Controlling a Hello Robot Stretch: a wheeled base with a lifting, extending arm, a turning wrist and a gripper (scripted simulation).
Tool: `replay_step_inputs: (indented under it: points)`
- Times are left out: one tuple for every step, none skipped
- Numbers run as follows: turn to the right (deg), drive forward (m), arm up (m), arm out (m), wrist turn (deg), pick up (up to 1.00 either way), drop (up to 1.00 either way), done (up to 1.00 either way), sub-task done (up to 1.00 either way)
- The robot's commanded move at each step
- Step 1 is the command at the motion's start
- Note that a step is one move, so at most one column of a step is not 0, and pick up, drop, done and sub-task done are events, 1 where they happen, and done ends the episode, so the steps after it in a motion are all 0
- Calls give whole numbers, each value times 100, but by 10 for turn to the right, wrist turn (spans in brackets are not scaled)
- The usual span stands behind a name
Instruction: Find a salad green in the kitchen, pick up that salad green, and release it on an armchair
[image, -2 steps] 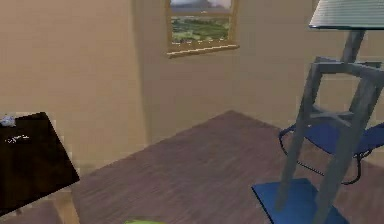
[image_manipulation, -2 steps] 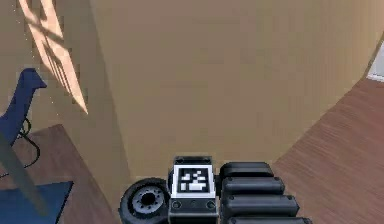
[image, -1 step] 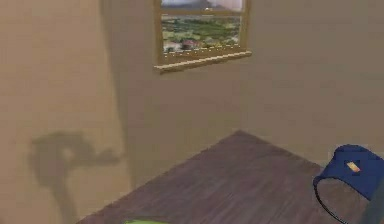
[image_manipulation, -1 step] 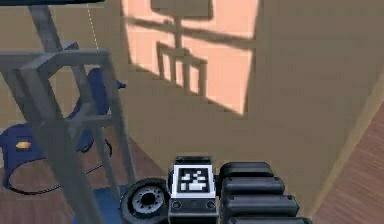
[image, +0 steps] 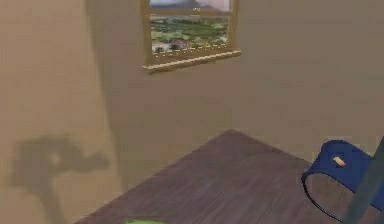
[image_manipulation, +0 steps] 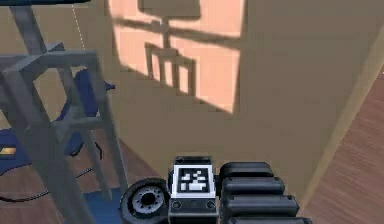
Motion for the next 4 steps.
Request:
replay_step_inputs:
  points:
    - [0, 100, 0, 0, 0, 0, 0, 0, 0]
    - [150, 0, 0, 0, 0, 0, 0, 0, 0]
    - [0, 5, 0, 0, 0, 0, 0, 0, 0]
    - [450, 0, 0, 0, 0, 0, 0, 0, 0]
